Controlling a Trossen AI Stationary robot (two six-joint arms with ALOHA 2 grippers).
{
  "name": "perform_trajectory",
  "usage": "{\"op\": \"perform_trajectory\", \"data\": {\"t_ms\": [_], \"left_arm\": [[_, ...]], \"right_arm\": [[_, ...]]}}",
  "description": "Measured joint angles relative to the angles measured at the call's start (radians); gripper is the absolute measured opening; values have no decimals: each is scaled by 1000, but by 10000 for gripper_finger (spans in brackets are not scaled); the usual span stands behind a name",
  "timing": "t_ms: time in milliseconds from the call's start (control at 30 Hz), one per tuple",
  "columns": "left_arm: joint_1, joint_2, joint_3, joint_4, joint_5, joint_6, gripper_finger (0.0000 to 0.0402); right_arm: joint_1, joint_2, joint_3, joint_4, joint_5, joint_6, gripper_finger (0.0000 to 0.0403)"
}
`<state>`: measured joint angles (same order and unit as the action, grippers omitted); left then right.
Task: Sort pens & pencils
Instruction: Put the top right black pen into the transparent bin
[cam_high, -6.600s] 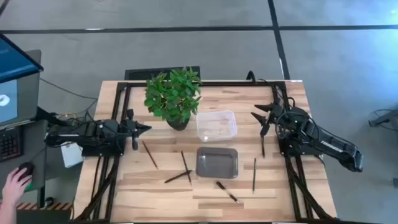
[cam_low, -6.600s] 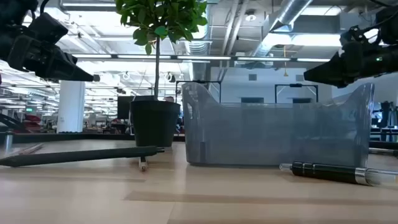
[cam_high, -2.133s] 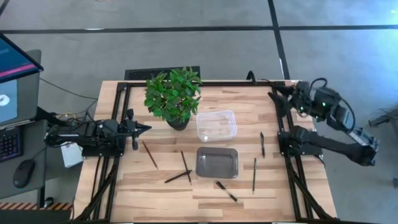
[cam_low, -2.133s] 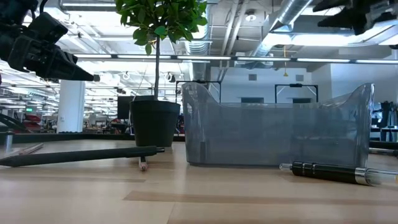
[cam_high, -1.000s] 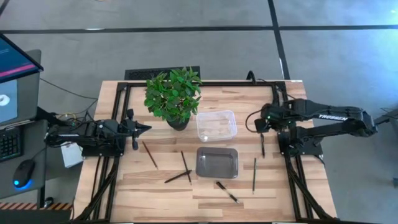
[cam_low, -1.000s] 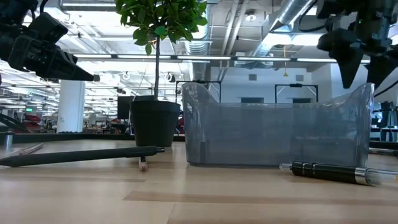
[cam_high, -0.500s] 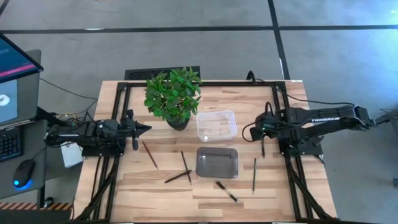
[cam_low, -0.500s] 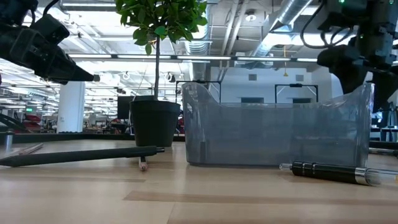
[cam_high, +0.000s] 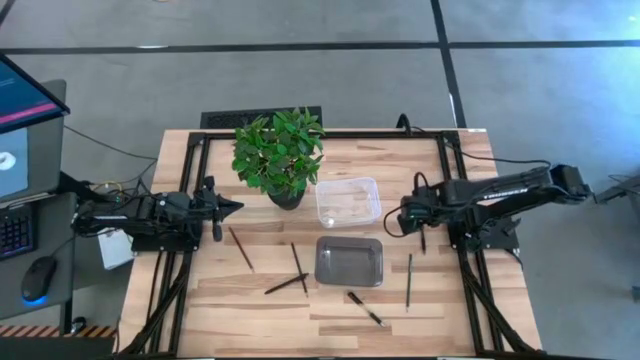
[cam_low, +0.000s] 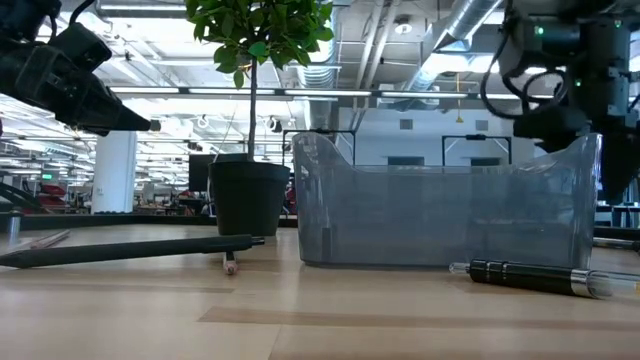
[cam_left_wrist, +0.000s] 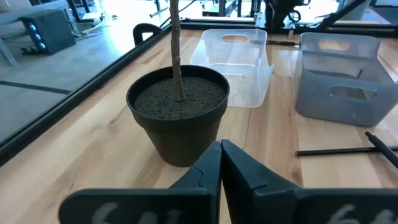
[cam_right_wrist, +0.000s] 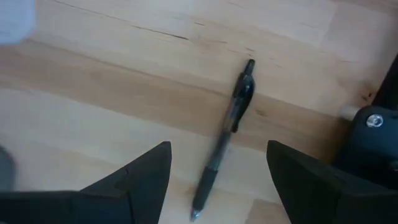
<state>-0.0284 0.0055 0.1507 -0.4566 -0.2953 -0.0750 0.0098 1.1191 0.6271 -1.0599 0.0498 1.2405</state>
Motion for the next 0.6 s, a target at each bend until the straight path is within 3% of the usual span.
{"op": "perform_trajectory", "data": {"t_ms": [600], "left_arm": [[0,0,0,-2,1,0,0]], "right_arm": [[-85,-6,-132,182,-2,69,286]]}}
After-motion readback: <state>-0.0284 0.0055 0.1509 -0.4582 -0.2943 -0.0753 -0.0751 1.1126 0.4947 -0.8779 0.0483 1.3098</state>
